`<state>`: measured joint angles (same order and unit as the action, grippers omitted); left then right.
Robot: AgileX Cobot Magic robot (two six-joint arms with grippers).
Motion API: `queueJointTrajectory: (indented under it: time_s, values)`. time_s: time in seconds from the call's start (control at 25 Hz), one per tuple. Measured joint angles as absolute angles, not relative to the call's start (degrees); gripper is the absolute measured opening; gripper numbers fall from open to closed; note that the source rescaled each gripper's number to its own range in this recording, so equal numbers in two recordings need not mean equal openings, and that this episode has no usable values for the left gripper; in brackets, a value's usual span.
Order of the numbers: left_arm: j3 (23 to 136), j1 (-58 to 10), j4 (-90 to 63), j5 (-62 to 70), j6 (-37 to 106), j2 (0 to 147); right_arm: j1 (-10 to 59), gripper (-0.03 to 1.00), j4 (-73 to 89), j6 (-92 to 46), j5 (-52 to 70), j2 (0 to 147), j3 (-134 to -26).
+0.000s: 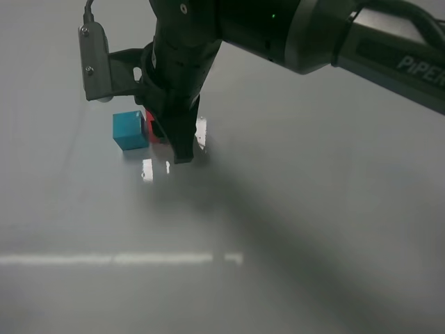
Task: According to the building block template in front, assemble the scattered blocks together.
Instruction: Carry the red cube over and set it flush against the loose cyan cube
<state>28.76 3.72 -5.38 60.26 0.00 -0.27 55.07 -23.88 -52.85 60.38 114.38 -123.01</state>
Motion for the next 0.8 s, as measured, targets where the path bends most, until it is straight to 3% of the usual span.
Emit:
queueJointTrajectory:
  time_s: [0.8]
  values:
    - [28.76,3.72,-5.38,60.26,0.0,-0.27,54.58,0.03,-20.04,-52.85,59.91,115.34,-123.11]
